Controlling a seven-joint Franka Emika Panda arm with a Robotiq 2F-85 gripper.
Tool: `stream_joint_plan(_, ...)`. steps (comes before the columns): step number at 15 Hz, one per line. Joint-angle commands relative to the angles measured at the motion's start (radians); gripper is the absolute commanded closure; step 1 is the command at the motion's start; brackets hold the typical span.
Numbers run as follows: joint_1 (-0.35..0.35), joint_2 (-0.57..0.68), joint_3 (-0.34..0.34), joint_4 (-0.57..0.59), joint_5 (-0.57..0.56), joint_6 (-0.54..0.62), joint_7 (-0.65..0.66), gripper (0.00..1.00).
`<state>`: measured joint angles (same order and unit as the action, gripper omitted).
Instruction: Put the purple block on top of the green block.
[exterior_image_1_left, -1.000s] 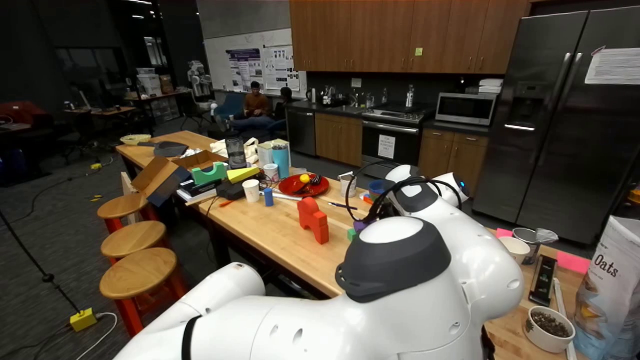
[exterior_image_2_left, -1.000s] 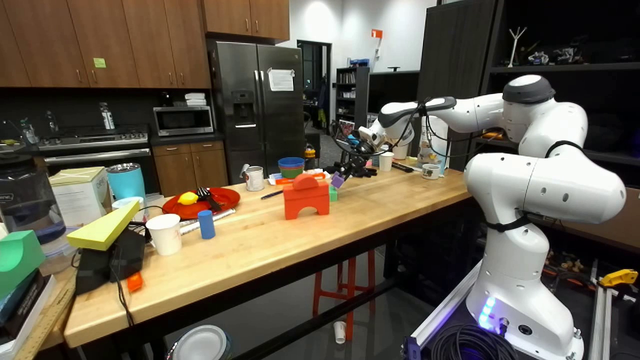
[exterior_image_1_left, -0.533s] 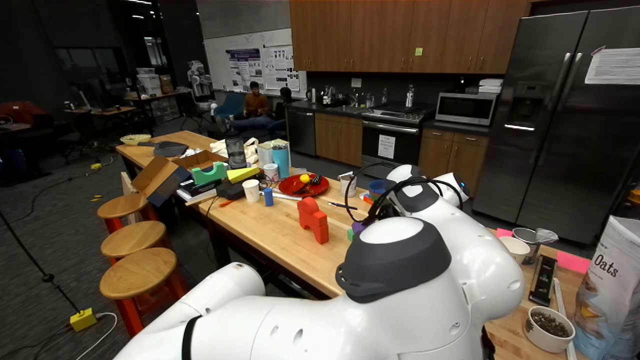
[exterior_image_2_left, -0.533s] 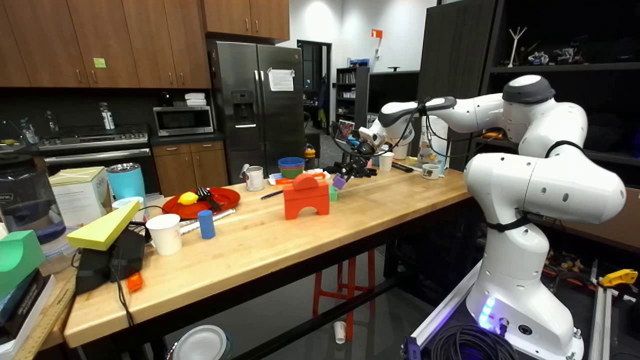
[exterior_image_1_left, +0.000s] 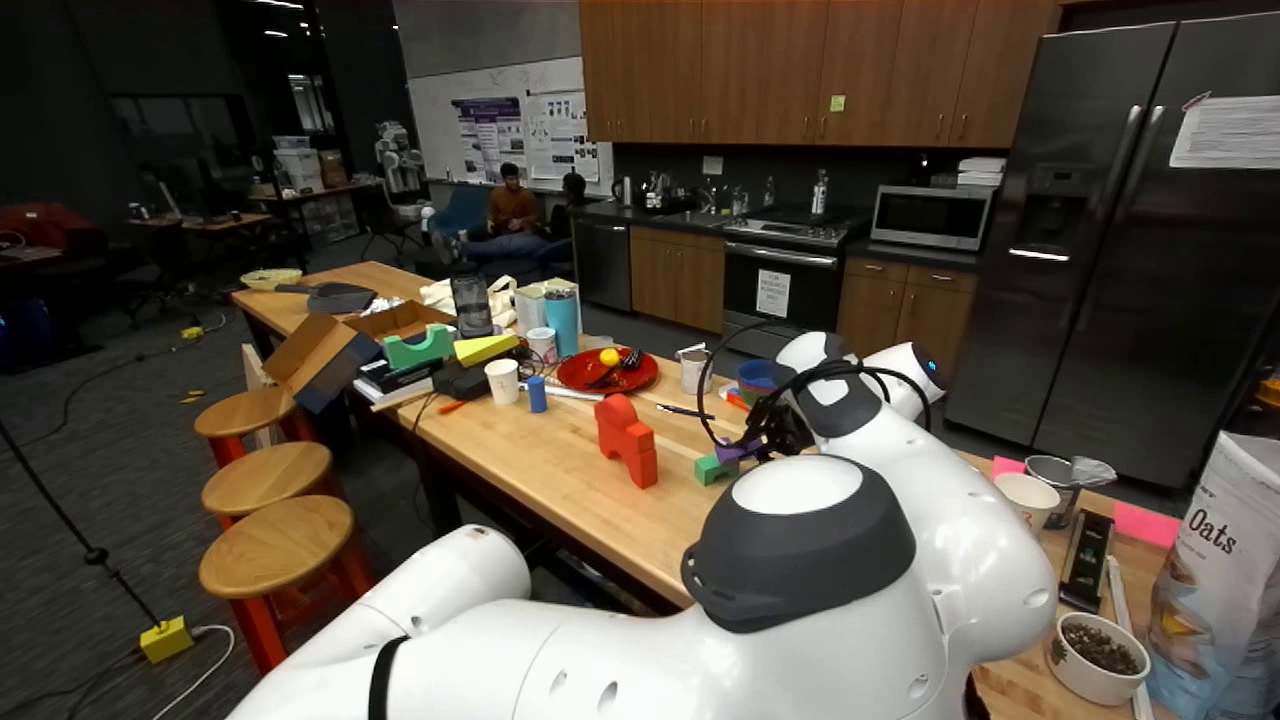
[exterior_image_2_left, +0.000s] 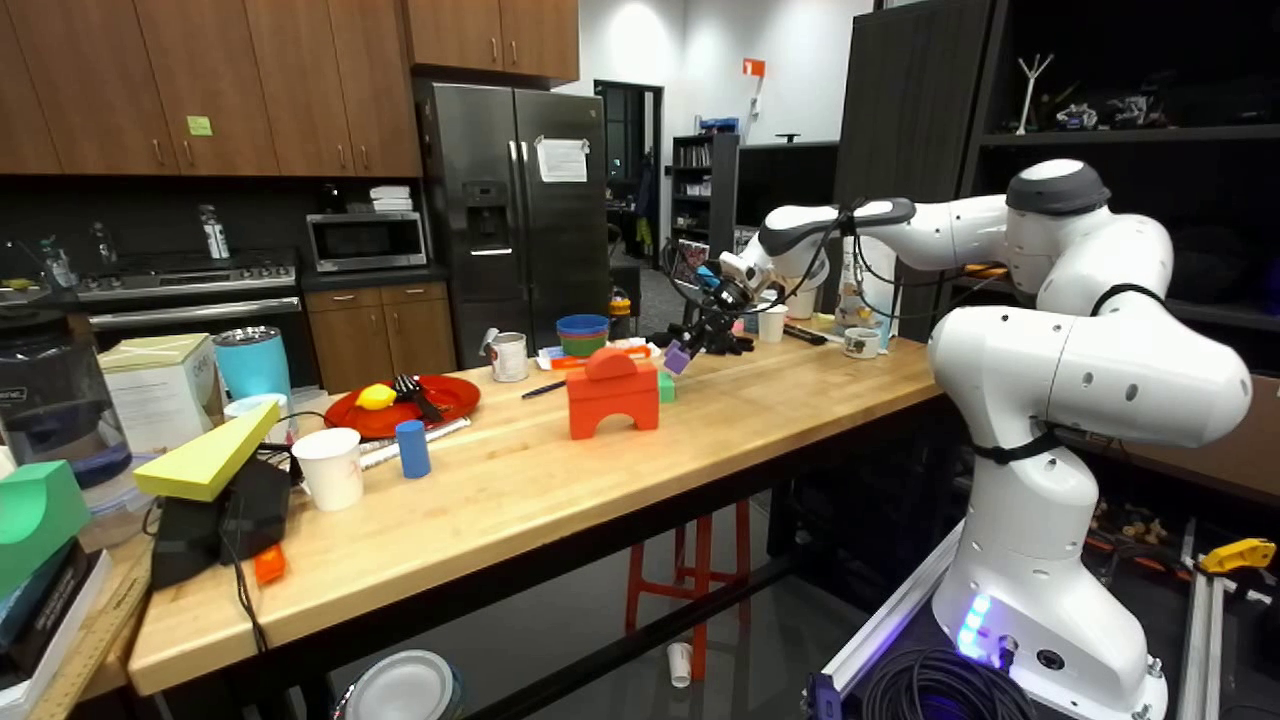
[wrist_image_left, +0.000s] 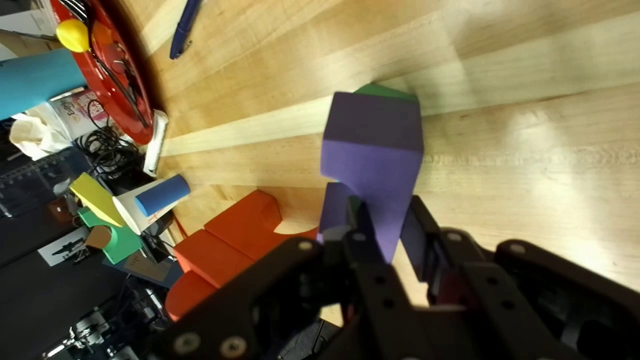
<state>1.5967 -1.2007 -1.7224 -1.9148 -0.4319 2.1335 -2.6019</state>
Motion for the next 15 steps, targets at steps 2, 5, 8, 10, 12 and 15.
stream_joint_plan(2,-0.012,-0.067,0.056,0.011,-0.094,-0.002,0.000,0.95)
stream_joint_plan(5,-0.004,-0.043,0.039,0.009,-0.077,0.008,0.000,0.78)
stream_joint_plan(8,-0.010,-0.051,0.046,0.009,-0.080,0.011,0.000,0.78)
stream_joint_plan(10,-0.011,-0.052,0.046,0.009,-0.080,0.011,0.000,0.78)
stream_joint_plan(12,-0.011,-0.052,0.046,0.009,-0.080,0.012,0.000,0.95)
stream_joint_plan(15,0.019,-0.056,0.092,0.042,-0.147,-0.050,-0.001,0.95)
